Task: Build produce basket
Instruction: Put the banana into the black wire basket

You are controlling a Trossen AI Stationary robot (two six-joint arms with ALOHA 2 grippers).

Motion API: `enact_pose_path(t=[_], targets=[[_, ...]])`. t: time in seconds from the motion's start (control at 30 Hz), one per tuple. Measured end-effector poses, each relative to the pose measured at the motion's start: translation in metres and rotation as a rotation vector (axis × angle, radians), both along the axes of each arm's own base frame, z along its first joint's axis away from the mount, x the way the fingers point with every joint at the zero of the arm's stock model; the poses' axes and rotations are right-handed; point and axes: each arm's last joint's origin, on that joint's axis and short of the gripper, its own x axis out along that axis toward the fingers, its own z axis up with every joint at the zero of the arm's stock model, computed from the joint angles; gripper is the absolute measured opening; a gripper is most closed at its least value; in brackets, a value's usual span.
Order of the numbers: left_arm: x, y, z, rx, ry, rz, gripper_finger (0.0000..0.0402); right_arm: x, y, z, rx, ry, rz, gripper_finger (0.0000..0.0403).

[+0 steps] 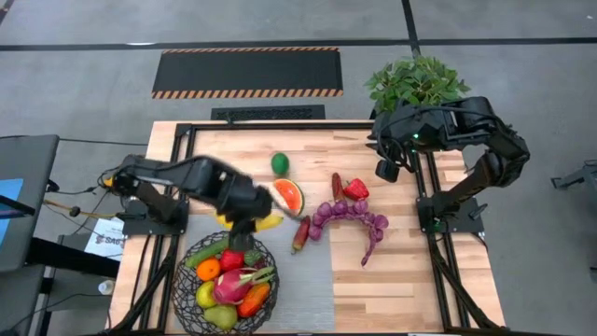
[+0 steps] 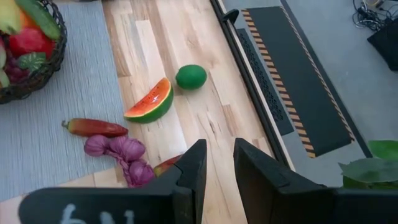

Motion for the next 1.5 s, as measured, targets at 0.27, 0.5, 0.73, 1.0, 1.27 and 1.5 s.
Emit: enact_pose_path(t=[0.27,0.5,0.73,1.0,1.27,1.5], targets=[[-0.024,-0.056,0.003,0.013,-0.020,0.042,0.0091,0.000,-0.007,0.000,-0.005,0.000,-0.029,0.0104],[-0.040,-0.089,-0.025,0.027,0.089,0.115,0.0121,0.000,-0.014,0.001,-0.005,-0.007,-0.060,0.0104],[-0.059,-0.122,-0.063,-0.013,0.258,-0.026,0.0125,0.001,-0.016,0.002,-0.015,-0.026,-0.060,0.0104],[-0.083,-0.150,-0.074,0.018,0.254,-0.311,0.0123,0.002,-0.018,0.003,-0.003,-0.044,-0.080,0.0104],[-0.092,-0.161,-0.098,0.031,0.282,-0.488,0.0122,0.002,-0.018,0.003,0.007,-0.050,-0.091,0.0104],[-0.094,-0.162,-0.115,0.032,0.300,-0.572,0.0122,0.002,-0.019,0.003,0.006,-0.053,-0.096,0.0104]])
